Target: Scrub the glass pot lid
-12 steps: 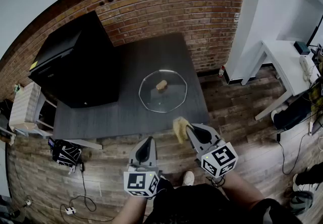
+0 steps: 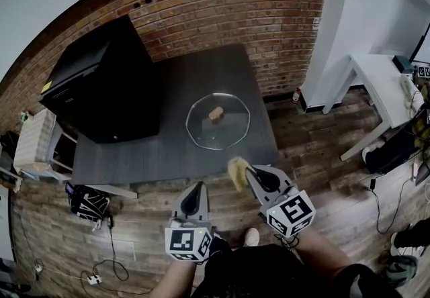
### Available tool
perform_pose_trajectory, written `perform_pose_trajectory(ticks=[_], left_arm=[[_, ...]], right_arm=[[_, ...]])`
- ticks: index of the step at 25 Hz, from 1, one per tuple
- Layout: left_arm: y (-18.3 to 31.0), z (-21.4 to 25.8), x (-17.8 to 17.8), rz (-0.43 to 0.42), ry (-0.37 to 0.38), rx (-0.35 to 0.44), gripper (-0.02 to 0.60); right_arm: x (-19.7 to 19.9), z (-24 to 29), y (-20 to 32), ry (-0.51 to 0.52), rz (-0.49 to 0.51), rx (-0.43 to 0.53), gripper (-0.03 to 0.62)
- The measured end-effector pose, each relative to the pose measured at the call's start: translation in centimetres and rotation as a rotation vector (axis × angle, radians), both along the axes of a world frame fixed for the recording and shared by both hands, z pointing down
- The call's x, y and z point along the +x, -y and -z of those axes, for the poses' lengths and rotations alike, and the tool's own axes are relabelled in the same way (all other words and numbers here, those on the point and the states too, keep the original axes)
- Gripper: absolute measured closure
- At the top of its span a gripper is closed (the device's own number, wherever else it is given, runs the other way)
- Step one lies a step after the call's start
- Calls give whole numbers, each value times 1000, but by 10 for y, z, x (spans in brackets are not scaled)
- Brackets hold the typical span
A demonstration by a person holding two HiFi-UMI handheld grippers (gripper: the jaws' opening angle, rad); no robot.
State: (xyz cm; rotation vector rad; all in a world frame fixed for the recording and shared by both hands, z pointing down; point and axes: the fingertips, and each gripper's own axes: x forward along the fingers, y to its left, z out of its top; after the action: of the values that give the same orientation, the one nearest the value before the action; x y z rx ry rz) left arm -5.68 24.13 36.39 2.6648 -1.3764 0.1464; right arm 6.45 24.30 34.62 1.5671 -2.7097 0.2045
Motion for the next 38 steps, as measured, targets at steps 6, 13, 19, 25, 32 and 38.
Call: perform_pose_trajectory(ticks=[6, 13, 19, 25, 32, 38], left_arm=[[2, 2, 1, 12, 5, 3, 549], [6, 4, 7, 31, 4, 5, 549], [12, 2, 13, 56, 18, -1, 548], [25, -4, 12, 83, 41, -3, 548], [47, -15, 10, 75, 49, -14, 548], [81, -25, 5, 58, 65, -20, 548]], right_arm=[[3, 2, 3, 16, 8, 9, 569], [15, 6, 9, 26, 11, 16, 569], [25, 8, 18, 39, 16, 16, 569], [28, 3, 29, 61, 19, 12, 569], [30, -2, 47, 63, -3, 3, 569], [30, -6, 75, 61, -45, -10, 569]])
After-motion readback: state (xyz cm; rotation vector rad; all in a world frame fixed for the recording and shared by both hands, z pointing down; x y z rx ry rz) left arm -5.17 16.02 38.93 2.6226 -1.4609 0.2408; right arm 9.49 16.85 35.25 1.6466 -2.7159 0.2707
